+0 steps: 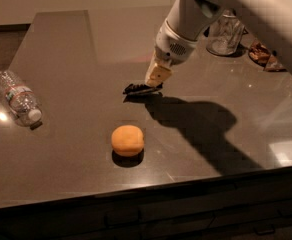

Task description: Move rxbar chocolate near orange

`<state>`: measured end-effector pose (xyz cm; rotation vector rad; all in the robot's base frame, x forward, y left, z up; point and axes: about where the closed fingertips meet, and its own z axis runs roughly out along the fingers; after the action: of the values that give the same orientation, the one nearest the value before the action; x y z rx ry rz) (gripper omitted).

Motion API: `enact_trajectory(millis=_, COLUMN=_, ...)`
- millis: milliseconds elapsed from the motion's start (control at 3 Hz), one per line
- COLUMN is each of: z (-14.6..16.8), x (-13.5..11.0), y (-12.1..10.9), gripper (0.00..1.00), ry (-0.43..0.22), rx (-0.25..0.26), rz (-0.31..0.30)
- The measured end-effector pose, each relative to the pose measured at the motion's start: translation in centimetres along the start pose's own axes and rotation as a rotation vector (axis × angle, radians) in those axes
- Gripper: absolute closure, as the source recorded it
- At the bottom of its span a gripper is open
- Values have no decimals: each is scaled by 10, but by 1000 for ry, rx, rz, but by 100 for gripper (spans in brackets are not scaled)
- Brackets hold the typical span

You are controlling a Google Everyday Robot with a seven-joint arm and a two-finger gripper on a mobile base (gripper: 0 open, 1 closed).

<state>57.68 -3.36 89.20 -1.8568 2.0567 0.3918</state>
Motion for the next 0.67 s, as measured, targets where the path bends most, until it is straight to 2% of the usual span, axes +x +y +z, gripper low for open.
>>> enact_trajectory(millis=667, z=6, x=5, y=68, gripper=100, ry=-7, rx=-58, rz=-38)
